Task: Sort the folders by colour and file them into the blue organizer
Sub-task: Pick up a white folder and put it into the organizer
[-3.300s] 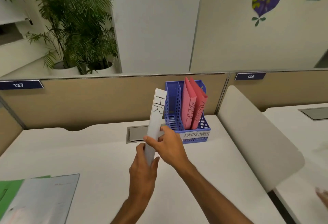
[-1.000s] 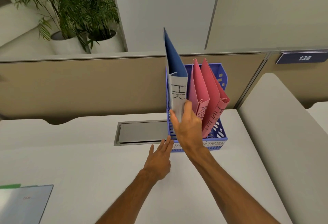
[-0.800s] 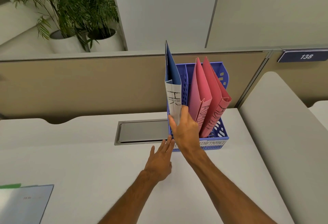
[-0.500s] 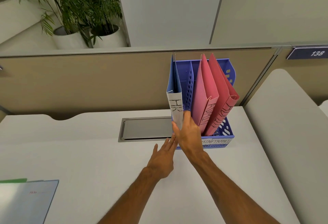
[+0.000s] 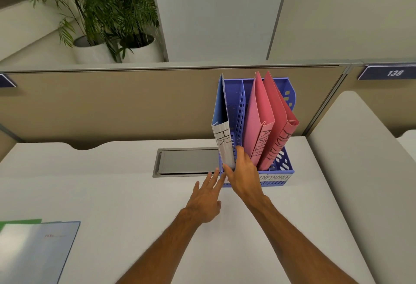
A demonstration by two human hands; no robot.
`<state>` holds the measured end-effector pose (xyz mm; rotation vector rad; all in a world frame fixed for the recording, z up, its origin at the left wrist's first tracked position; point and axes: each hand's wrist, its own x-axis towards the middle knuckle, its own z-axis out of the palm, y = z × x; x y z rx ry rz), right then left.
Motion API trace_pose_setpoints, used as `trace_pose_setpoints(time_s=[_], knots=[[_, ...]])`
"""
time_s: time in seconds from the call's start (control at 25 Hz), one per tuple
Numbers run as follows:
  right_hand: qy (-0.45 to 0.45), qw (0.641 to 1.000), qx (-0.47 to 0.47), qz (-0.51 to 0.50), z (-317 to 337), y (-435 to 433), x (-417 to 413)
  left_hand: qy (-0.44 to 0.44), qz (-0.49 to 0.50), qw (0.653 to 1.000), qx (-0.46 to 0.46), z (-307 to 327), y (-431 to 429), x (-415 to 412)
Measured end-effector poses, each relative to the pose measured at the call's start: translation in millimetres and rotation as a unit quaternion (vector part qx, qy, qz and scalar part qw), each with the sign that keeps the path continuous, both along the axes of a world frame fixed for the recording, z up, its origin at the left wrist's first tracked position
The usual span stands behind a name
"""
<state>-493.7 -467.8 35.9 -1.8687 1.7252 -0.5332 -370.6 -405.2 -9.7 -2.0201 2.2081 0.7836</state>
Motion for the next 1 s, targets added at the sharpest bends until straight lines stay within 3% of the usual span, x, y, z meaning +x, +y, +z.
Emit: trace_pose_setpoints(time_s=[0.24,0.44,0.68,1.0], knots=[[0.072,0.997,-0.035,0.010,9.8,47.8,-34.5,0.049,0.097,0.993,-0.045,25.7,40.5,11.6],[0.051,0.993,-0.057,0.090,10.1,92.8,-36.4,0.100,0.157,0.972,-0.139,53.5,107.2,33.5],[0.030,0.967,-0.044,0.248,7.9,150.0,25.6,0.123,0.265,0.936,-0.199,66.5,219.0,91.6],[0.014,0.897,-0.044,0.439,18.8,247.0,138.8,0.110,0.428,0.876,-0.191,58.7,372.4,216.4]])
